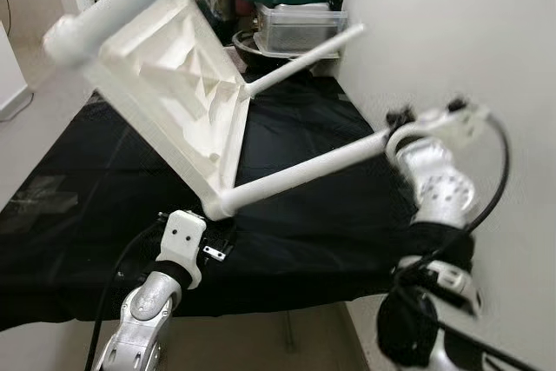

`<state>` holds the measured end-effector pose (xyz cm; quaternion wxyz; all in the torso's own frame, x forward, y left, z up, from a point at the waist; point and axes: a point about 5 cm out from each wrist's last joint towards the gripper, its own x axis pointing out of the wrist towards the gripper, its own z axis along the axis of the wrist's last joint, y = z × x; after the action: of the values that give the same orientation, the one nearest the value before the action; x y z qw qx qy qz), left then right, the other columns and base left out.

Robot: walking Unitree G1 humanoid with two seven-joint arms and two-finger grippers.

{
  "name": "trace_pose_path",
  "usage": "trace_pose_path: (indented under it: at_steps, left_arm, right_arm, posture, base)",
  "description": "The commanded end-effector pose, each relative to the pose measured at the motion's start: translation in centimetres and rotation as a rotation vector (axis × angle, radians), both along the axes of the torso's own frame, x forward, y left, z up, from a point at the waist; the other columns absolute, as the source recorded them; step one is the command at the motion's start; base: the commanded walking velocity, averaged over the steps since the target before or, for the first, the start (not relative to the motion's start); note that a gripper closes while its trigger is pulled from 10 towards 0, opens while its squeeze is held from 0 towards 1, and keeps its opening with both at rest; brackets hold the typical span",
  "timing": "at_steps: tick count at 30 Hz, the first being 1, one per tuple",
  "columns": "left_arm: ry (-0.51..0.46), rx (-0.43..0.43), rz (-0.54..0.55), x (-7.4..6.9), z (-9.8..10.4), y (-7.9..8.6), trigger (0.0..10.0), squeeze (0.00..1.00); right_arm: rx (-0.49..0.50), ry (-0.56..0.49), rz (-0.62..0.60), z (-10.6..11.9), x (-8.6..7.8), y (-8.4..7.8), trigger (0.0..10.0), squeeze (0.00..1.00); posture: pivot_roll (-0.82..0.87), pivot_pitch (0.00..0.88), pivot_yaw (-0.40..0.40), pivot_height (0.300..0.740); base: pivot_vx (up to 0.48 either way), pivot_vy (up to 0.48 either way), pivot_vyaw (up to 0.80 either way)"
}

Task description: Building children table

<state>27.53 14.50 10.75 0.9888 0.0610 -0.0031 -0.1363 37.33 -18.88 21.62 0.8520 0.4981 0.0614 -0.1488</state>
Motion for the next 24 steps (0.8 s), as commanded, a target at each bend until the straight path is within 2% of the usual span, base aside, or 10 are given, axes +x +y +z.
trace_pose_path:
  at_steps: [1,2,4,5,8,9,10,12,13,24]
  left_arm:
    - [0.012,0.012,0.001,0.0,-0.2,0.0,10.0,0.00]
    - [0.012,0.012,0.001,0.0,-0.2,0.0,10.0,0.00]
    - [0.015,0.015,0.015,-0.1,-0.3,0.4,10.0,0.00]
    - [0.015,0.015,0.015,-0.1,-0.3,0.4,10.0,0.00]
    - [0.016,0.015,0.018,-0.1,-0.3,0.4,10.0,0.00]
    - [0.017,0.016,0.017,-0.1,-0.3,0.4,10.0,0.00]
    - [0.017,0.017,0.016,-0.1,-0.3,0.3,10.0,0.00]
    - [0.018,0.018,0.015,0.0,-0.3,0.3,10.0,0.00]
    - [0.017,0.018,0.015,0.0,-0.3,0.3,10.0,0.00]
    - [0.013,0.021,0.020,0.2,-0.2,0.3,10.0,0.00]
  right_arm:
    - [-0.019,0.182,0.030,-3.6,-0.4,0.9,0.0,0.00]
    - [-0.019,0.182,0.030,-3.6,-0.4,0.9,0.0,0.00]
    - [0.026,0.316,0.021,-7.1,-1.4,1.4,0.0,0.00]
    - [0.026,0.316,0.021,-7.1,-1.4,1.4,0.0,0.00]
    - [0.046,0.442,0.021,-10.2,-2.7,2.2,0.0,0.00]
    - [0.049,0.505,0.022,-11.4,-3.3,2.6,3.8,0.00]
    - [0.052,0.556,0.016,-12.4,-3.9,2.9,6.5,0.00]
    - [0.054,0.586,0.012,-12.9,-4.2,3.1,6.5,0.00]
    - [0.055,0.587,0.026,-13.1,-4.2,3.2,10.0,0.00]
    - [-0.080,0.585,0.109,-13.8,-3.7,1.9,10.0,0.00]
  posture:
    - [0.08,0.000,-0.080,0.740]
    - [0.08,0.000,-0.080,0.740]
    - [0.08,0.000,-0.084,0.740]
    - [0.08,0.000,-0.084,0.740]
    - [0.08,0.000,-0.084,0.740]
    - [0.08,0.000,-0.083,0.740]
    - [0.08,0.000,-0.083,0.740]
    - [0.08,0.000,-0.083,0.740]
    - [0.08,0.000,-0.083,0.740]
    - [0.09,0.000,-0.088,0.740]
  base:
    - [0.000,0.000,0.00]
    - [0.000,0.000,0.00]
    - [0.000,0.000,0.00]
    - [0.000,0.000,0.00]
    - [0.000,0.000,0.00]
    - [0.000,0.000,0.00]
    - [0.000,0.000,0.00]
    - [0.000,0.000,0.00]
    - [0.000,0.000,0.00]
    - [0.000,0.000,0.00]
